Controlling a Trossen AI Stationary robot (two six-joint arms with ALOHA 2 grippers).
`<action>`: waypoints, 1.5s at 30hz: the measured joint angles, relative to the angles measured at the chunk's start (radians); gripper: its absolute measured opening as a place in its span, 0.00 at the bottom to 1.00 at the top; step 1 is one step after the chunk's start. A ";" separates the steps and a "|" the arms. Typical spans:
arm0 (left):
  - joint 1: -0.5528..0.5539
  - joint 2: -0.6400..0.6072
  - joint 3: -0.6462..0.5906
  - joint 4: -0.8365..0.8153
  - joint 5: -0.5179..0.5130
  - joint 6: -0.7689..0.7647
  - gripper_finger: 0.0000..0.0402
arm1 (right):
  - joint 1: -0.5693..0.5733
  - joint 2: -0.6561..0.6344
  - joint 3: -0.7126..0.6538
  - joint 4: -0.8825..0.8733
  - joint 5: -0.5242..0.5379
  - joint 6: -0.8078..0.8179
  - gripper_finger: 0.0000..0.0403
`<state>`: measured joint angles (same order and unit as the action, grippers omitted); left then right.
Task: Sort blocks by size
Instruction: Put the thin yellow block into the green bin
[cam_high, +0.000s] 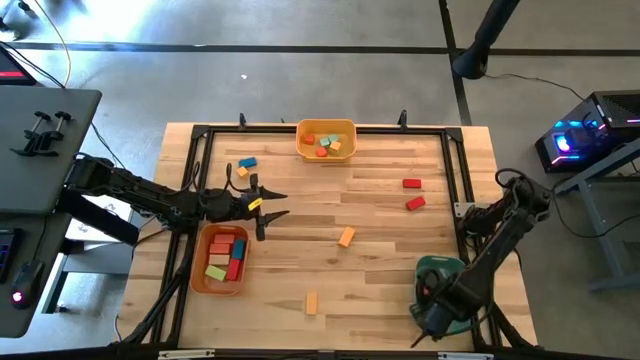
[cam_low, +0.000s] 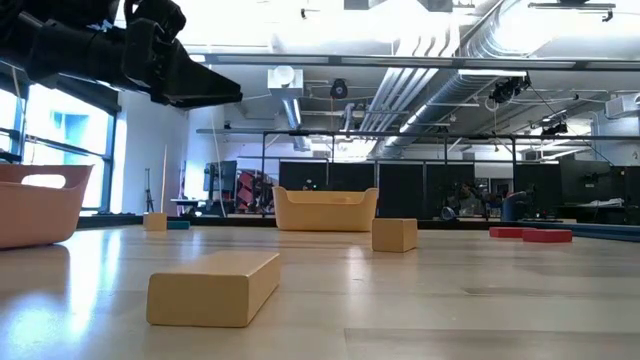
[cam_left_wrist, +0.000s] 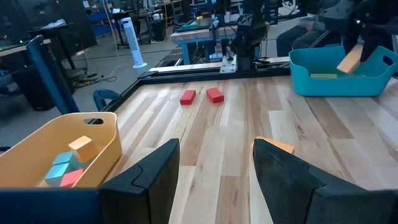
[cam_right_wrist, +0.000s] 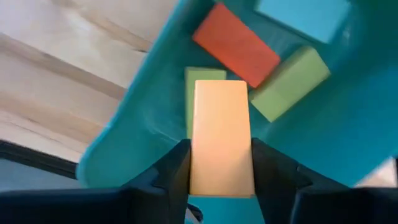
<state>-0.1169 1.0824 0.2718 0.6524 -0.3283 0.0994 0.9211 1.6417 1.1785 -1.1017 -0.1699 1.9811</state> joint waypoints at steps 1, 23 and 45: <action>0.000 0.000 0.000 0.000 0.000 0.000 0.47 | -0.002 0.000 -0.005 0.012 0.000 -0.014 0.37; 0.000 0.000 0.000 0.045 0.016 -0.005 0.47 | -0.040 -0.001 0.100 -0.014 0.480 -0.080 0.53; -0.034 0.000 0.103 0.108 0.109 0.034 0.47 | -0.346 0.256 0.100 0.748 0.871 -1.164 0.54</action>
<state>-0.1510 1.0821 0.3745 0.7602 -0.2193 0.1337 0.5747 1.8977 1.2781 -0.3535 0.7009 0.8172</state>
